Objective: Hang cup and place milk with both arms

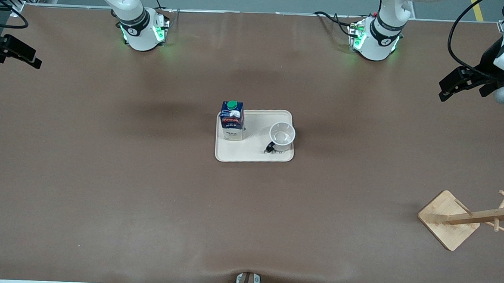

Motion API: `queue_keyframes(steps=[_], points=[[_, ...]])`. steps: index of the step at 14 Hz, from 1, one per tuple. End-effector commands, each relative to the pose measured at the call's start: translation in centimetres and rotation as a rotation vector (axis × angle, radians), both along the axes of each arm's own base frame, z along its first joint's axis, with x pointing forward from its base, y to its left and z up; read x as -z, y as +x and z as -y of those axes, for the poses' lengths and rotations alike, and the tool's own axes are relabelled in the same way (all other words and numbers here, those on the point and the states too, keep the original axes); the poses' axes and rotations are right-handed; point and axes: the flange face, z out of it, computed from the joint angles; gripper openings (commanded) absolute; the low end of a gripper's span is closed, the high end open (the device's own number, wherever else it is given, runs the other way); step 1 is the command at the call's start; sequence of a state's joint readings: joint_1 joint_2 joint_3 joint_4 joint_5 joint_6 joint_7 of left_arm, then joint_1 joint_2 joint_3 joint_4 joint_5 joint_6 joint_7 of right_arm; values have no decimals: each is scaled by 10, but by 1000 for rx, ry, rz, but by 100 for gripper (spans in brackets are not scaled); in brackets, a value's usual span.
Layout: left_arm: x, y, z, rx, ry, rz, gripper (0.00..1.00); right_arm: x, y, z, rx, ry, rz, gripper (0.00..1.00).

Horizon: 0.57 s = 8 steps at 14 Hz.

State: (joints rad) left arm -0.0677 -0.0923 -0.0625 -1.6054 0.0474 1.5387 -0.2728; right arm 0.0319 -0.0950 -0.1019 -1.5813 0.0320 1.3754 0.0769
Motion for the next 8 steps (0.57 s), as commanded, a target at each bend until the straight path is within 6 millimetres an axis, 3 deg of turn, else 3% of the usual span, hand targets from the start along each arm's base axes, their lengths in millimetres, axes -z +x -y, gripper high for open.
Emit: queue_keyframes(steps=[1, 5, 8], points=[[-4, 3, -3, 10, 11, 12, 100, -5, -8, 2, -1, -2, 8, 100], [2, 18, -1, 8, 8, 0, 100, -5, -8, 2, -2, -2, 8, 100], [33, 25, 27, 61, 7, -62, 100, -4, -8, 2, -2, -2, 7, 100]])
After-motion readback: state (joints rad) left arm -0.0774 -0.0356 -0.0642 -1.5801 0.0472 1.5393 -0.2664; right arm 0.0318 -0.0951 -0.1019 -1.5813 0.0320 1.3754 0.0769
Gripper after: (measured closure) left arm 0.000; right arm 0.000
